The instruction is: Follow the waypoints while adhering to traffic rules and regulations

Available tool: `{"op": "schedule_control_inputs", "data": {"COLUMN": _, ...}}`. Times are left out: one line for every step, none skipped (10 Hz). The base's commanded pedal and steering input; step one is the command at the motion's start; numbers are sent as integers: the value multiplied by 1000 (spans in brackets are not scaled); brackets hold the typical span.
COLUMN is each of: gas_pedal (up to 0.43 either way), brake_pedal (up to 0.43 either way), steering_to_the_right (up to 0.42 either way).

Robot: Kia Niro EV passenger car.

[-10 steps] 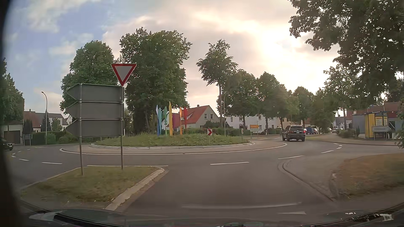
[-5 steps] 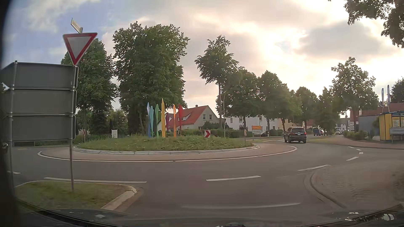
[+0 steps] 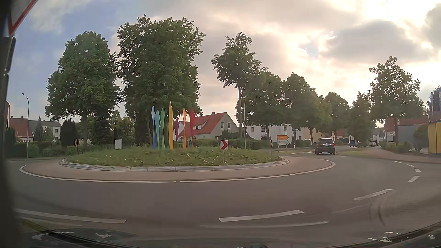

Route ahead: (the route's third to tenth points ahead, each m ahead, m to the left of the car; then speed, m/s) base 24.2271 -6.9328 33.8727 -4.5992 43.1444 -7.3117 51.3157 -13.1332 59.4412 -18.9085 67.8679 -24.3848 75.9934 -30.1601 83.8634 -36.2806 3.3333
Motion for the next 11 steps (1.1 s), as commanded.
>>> {"op": "schedule_control_inputs", "data": {"gas_pedal": 0, "brake_pedal": 189, "steering_to_the_right": 4}}
{"op": "schedule_control_inputs", "data": {"gas_pedal": 0, "brake_pedal": 183, "steering_to_the_right": 5}}
{"op": "schedule_control_inputs", "data": {"gas_pedal": 0, "brake_pedal": 201, "steering_to_the_right": 5}}
{"op": "schedule_control_inputs", "data": {"gas_pedal": 0, "brake_pedal": 207, "steering_to_the_right": 5}}
{"op": "schedule_control_inputs", "data": {"gas_pedal": 0, "brake_pedal": 232, "steering_to_the_right": 5}}
{"op": "schedule_control_inputs", "data": {"gas_pedal": 0, "brake_pedal": 268, "steering_to_the_right": 5}}
{"op": "schedule_control_inputs", "data": {"gas_pedal": 0, "brake_pedal": 287, "steering_to_the_right": 5}}
{"op": "schedule_control_inputs", "data": {"gas_pedal": 0, "brake_pedal": 305, "steering_to_the_right": 5}}
{"op": "schedule_control_inputs", "data": {"gas_pedal": 0, "brake_pedal": 311, "steering_to_the_right": 5}}
{"op": "schedule_control_inputs", "data": {"gas_pedal": 0, "brake_pedal": 299, "steering_to_the_right": 5}}
{"op": "schedule_control_inputs", "data": {"gas_pedal": 0, "brake_pedal": 287, "steering_to_the_right": 5}}
